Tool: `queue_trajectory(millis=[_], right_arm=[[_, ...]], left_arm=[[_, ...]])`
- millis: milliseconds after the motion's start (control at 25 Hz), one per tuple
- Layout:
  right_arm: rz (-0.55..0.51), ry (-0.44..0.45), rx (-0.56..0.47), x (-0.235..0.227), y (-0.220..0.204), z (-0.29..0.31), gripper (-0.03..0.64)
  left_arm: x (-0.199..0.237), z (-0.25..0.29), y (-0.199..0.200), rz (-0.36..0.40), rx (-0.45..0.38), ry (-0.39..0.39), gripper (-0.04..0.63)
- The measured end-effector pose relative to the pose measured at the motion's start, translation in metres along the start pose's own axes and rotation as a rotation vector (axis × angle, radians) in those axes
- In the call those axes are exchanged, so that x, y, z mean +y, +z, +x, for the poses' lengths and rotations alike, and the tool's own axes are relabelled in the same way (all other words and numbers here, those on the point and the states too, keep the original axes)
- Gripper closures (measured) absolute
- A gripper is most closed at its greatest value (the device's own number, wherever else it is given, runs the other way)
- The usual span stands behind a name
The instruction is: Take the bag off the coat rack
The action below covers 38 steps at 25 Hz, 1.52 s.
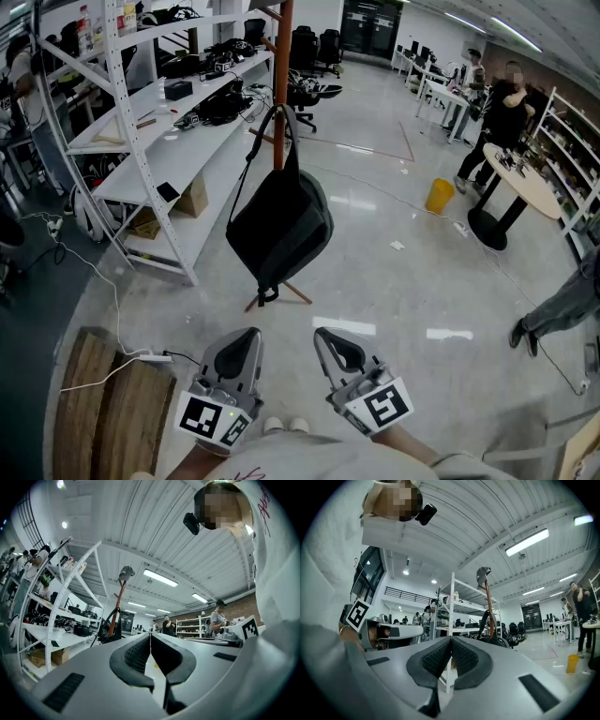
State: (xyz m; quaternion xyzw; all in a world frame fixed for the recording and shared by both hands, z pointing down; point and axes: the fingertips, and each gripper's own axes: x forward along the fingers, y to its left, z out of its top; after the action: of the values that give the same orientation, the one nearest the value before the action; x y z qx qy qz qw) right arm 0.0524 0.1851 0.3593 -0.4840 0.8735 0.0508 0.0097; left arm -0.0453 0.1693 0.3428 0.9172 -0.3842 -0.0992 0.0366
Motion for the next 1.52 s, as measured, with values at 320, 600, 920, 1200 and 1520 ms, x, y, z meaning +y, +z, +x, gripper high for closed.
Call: queue_trajectory(millis=[320,600,920,1200,1520], right_arm=[[-0.005,0.000,0.009,0.005,-0.004,0.001,0.597],[-0.009,0.017,-0.035,0.005,0.004,-0.004,0.597],[0.018,0.035,-0.030,-0.003,-0.003,-0.014,0.597],[0.006,0.058,-0.018,-0.004,-0.005,-0.002,0.597],[0.011,0.042,-0.039,-0.025,-0.003,0.036,0.596]], left_arm=[[0.001,-0.002,0.002,0.009,-0.011,0.000,0.575],[-0.002,-0.002,-0.002,0.011,-0.003,0.010,0.575],[-0.013,-0.004,-0.006,0.014,-0.006,0.050,0.575],[-0.007,-0.005,-0.011,0.005,0.005,0.081,0.575],[0.018,0.032,-0.005,0.020,-0.030,0.058,0.575]])
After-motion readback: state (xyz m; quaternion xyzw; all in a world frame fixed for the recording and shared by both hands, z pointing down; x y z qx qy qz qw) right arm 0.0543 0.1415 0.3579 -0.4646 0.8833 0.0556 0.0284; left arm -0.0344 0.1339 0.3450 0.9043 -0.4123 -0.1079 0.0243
